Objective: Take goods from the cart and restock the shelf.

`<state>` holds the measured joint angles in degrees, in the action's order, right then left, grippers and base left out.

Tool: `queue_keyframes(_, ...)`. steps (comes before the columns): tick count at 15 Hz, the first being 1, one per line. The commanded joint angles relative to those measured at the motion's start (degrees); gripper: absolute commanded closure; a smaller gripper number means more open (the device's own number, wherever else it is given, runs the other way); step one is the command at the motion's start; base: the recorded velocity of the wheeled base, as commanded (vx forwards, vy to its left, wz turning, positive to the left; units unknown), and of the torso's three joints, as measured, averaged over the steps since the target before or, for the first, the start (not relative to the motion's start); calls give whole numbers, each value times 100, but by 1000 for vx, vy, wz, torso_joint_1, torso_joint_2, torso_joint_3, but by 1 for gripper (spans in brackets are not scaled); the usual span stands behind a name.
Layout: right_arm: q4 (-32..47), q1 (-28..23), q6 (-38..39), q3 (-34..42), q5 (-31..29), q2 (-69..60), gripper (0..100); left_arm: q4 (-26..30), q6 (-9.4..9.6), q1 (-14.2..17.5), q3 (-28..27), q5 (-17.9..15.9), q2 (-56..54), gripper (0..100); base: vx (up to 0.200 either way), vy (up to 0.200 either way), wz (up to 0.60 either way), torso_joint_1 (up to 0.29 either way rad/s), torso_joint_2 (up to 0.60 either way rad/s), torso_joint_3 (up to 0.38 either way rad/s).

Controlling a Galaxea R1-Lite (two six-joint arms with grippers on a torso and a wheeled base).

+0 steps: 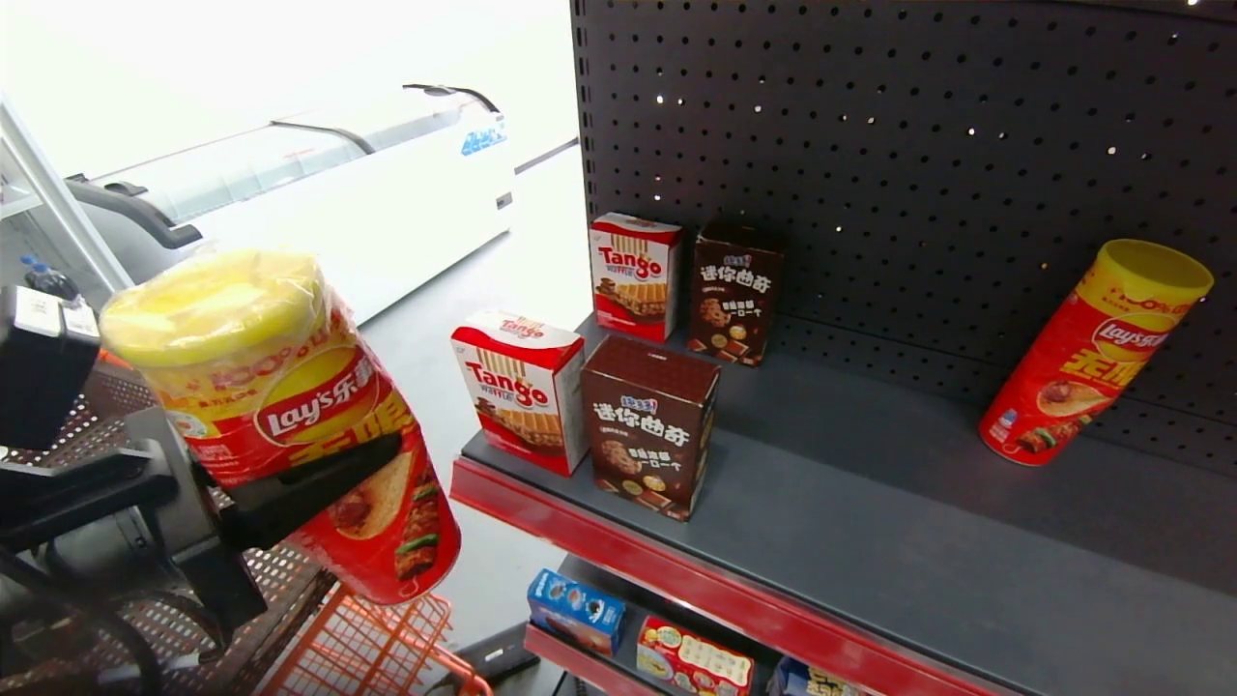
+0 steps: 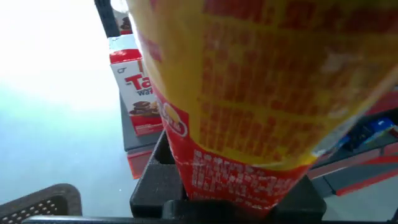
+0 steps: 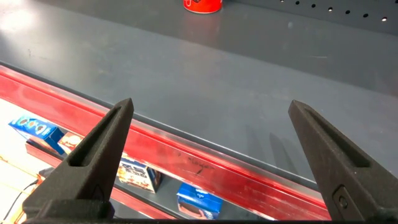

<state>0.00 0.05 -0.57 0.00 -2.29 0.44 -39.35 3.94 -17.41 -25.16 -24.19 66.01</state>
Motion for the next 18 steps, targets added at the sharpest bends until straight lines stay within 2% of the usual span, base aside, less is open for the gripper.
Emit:
queue_keyframes(1, 0, 4, -4, 0, 1, 0, 0, -29, 28, -26, -94, -165, 298, 100, 0, 0, 0, 0, 0, 0)
queue_keyframes(2, 0, -5, -4, 0, 1, 0, 0, -38, 37, -79, -173, -253, 377, 100, 0, 0, 0, 0, 0, 0)
queue_keyframes(5, 0, 4, -4, 0, 1, 9, 0, -46, 11, -544, -314, -280, 500, 100, 0, 0, 0, 0, 0, 0)
queue_keyframes(7, 0, 4, -4, 0, 1, 9, 0, -55, 11, -738, -305, -561, 544, 100, 0, 0, 0, 0, 0, 0)
queue_keyframes(10, -9, 4, -13, 0, 1, 9, 0, -55, 19, -878, -261, -702, 579, 100, 0, 0, 0, 0, 0, 0)
queue_keyframes(12, 0, 4, -13, 0, 9, 9, 0, -55, 19, -1116, -332, -745, 606, 100, 0, 0, 0, 0, 0, 0)
queue_keyframes(15, 0, -5, -13, 0, 9, 9, 0, -64, 37, -1160, -375, -1106, 764, 100, 0, 0, 0, 0, 0, 0)
queue_keyframes(18, 0, -5, -13, 0, 9, 9, 0, -64, 37, -1362, -683, -1405, 1195, 100, 0, 0, 0, 0, 0, 0)
